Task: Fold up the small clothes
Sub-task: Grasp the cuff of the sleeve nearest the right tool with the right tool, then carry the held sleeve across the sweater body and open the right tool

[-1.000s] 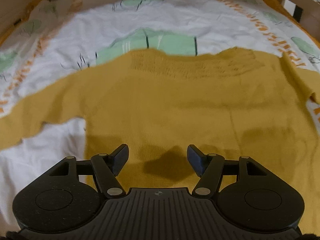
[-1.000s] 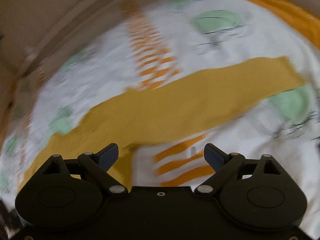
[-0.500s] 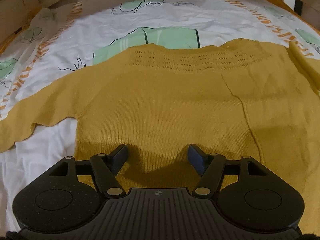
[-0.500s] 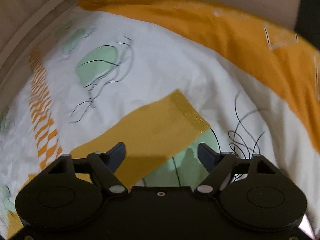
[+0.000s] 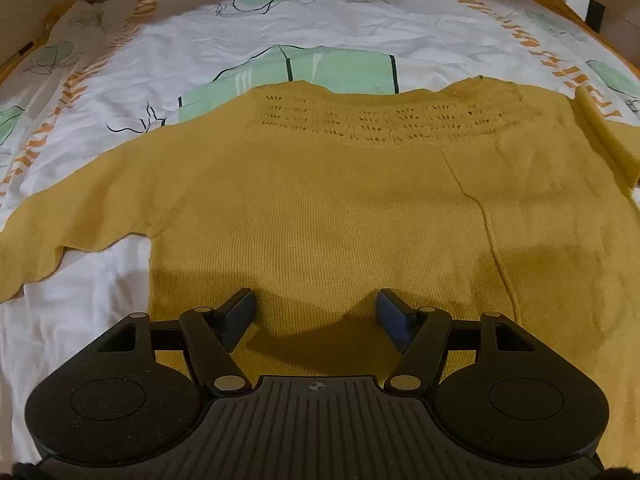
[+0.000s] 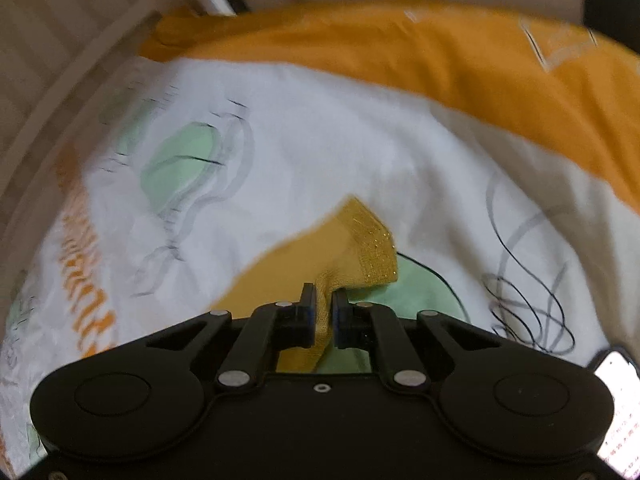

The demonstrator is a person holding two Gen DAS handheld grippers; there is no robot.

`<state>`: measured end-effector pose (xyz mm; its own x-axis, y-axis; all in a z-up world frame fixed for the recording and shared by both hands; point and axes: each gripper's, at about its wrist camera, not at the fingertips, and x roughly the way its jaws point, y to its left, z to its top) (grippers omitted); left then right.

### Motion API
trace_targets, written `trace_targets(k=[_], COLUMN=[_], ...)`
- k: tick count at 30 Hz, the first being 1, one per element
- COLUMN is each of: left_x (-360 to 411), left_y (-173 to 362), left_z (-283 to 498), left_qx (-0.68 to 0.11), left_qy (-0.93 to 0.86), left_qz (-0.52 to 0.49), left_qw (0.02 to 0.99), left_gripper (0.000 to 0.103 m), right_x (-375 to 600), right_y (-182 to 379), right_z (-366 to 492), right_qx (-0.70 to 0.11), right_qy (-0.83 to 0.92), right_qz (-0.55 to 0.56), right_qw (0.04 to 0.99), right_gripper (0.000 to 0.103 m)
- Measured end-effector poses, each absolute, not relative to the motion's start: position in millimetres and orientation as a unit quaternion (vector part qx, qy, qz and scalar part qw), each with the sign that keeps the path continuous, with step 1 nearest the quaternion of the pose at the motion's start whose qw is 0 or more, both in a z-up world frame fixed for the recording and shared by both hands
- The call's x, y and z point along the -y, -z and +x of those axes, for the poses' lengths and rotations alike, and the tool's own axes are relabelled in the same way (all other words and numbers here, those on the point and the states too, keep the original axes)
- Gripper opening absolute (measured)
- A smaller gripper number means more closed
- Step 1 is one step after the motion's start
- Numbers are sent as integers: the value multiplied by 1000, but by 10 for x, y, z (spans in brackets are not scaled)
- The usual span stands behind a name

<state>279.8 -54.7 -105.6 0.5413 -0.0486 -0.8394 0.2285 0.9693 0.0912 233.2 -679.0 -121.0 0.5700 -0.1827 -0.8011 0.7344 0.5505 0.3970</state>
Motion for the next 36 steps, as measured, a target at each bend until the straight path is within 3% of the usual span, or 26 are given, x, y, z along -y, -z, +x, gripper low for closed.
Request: trace_targets(k=[8,18,25,30,36], left_x=[474,84,-409,-615,-891], left_y=[762,251,361,365,339], left_z=[2790,2928,3116,3225,3328], left_qx=[-463,-430,-422,-415,-432], left_qy=[94,99,50,14,15], left_qz=[82,82,46,67,-7], left_qw=[878,893,904,907,902], left_gripper=[64,64,64,64,64], right_x=[6273,4676,3333,2408,1686], right_y=[322,-568,-460,-78,396], right_z=[2614,3217,3592,3718,3740], right_qx=[-332,-313,-327,-347,-383], right_qy=[204,33,-74,-120,-144], right_qz=[320,261,222,184,164], right_qw=[863,913,916,912,898], right_gripper=[14,14,14,14,14])
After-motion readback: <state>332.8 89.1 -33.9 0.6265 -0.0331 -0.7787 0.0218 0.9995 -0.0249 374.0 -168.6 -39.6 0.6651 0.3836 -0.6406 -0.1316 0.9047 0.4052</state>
